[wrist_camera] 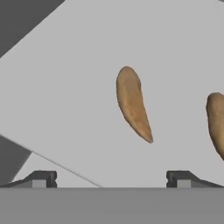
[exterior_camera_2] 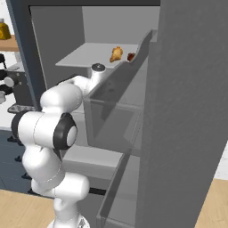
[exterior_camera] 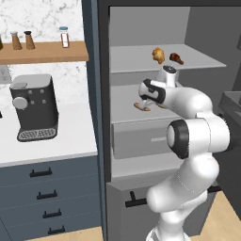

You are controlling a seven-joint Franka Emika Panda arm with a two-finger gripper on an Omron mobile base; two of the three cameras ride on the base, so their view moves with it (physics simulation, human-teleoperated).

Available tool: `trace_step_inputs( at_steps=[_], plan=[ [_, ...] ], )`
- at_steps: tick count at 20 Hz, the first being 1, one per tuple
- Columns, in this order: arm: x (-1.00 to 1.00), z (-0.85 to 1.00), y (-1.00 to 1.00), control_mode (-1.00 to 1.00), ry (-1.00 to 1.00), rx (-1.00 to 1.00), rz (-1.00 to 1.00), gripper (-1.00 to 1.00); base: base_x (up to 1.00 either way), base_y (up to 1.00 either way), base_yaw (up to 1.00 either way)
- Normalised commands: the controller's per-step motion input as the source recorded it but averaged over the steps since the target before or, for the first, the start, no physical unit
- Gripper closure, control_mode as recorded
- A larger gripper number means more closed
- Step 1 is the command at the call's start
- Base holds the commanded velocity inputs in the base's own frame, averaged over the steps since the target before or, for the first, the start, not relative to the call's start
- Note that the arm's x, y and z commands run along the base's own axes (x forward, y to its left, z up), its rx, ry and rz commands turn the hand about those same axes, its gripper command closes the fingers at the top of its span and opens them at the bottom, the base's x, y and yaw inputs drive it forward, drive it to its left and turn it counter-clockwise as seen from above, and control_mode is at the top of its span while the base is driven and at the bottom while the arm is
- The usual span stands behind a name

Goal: Place one sweet potato and one chicken drumstick in each tupperware on the nearby counter, to pack two identical lunches.

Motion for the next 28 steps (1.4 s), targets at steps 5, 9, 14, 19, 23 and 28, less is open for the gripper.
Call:
trace_step_inputs(
  at_steps=[5,9,14,19,23,28],
  plan=[
    [0.11,-0.11,0.02,-1.0,0.0,0.06,0.0,-1.0,0.0,0.0,0.0],
    [0.11,-0.13,0.01,-1.0,0.0,0.04,0.0,-1.0,0.0,0.0,0.0],
    [0.12,-0.16,0.04,-1.0,0.0,0.05,0.0,-1.0,0.0,0.0,0.0],
    [0.25,-0.03,0.1,-1.0,0.0,0.02,0.0,-1.0,0.0,0.0,0.0],
    [0.53,0.0,0.02,-1.0,0.0,0.0,0.0,-1.0,0.0,0.0,0.0],
    [0.35,-0.08,0.0,-1.0,0.0,0.0,0.0,-1.0,0.0,0.0,0.0]
  ],
)
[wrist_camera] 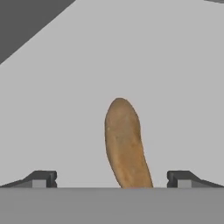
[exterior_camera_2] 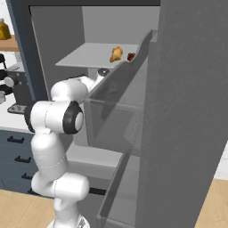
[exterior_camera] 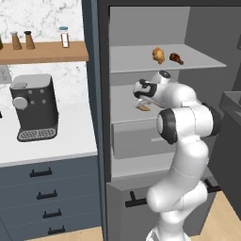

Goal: Place one sweet potato and one chicken drumstick in each tupperware on the nearby counter, to pack two identical lunches.

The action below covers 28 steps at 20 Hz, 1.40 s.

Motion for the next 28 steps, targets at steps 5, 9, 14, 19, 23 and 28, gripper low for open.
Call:
trace_step_inputs(
  at_steps=[5,9,14,19,23,28],
  plan=[
    [0.31,-0.25,0.0,-1.0,0.0,0.0,0.0,-1.0,0.0,0.0,0.0],
    [0.38,-0.14,0.0,-1.0,0.0,0.0,0.0,-1.0,0.0,0.0,0.0],
    [0.32,-0.12,0.0,-1.0,0.0,0.0,0.0,-1.0,0.0,0.0,0.0],
    [0.0,-0.15,0.0,-1.0,0.0,0.03,0.0,-1.0,0.0,0.0,0.0],
    [0.0,-0.19,0.0,-1.0,0.0,0.02,0.0,-1.0,0.0,0.0,0.0],
    [0.0,0.0,0.0,-1.0,0.0,0.0,0.0,1.0,0.0,0.0,0.0]
  ],
)
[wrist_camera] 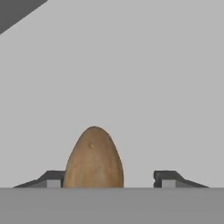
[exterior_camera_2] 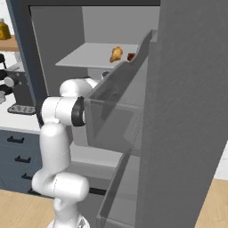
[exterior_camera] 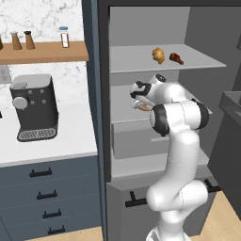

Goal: Place one sweet potato and one chicken drumstick in each tupperware on the nearby counter, to pack two identical lunches.

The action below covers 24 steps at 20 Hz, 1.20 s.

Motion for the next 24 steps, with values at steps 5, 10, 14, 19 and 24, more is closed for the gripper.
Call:
trace_step_inputs(
  at_steps=[5,10,14,19,24],
  plan=[
    [-0.17,0.0,-0.01,-1.0,0.0,0.0,0.0,1.0,0.0,0.0,0.0],
    [-0.97,0.11,-0.32,-1.0,-0.01,0.0,0.0,1.0,0.0,0.0,0.0],
    [-1.0,0.62,-0.32,-1.0,0.0,0.0,-0.01,1.0,0.0,0.0,0.0],
    [-1.0,0.95,-0.06,-1.0,0.0,-0.01,-0.01,1.0,0.0,0.0,0.0],
    [-1.0,0.82,0.0,-1.0,0.03,-0.07,0.0,1.0,0.0,0.0,0.0]
  ],
)
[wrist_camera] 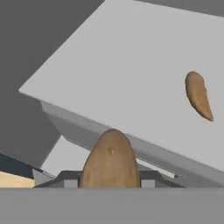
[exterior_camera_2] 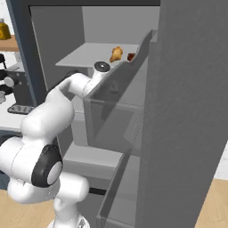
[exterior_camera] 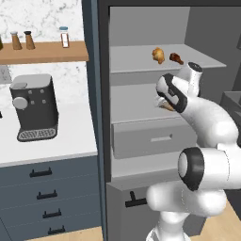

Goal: Place one sweet potato and one chicken drumstick in each tupperware on the nearby counter, to pack two identical lunches.

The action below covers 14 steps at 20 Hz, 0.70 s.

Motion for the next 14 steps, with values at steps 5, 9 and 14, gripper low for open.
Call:
trace_step_inputs(
  at_steps=[5,9,14],
  plan=[
    [-0.9,0.48,0.0,-1.0,0.15,-0.14,-0.04,1.0,0.0,0.0,0.0],
    [-1.0,0.03,0.0,-1.0,0.05,-0.05,-0.02,1.0,0.0,0.0,0.0],
    [-0.95,-0.01,-0.02,-1.0,0.0,0.0,-0.01,1.0,0.0,0.0,0.0]
  ],
)
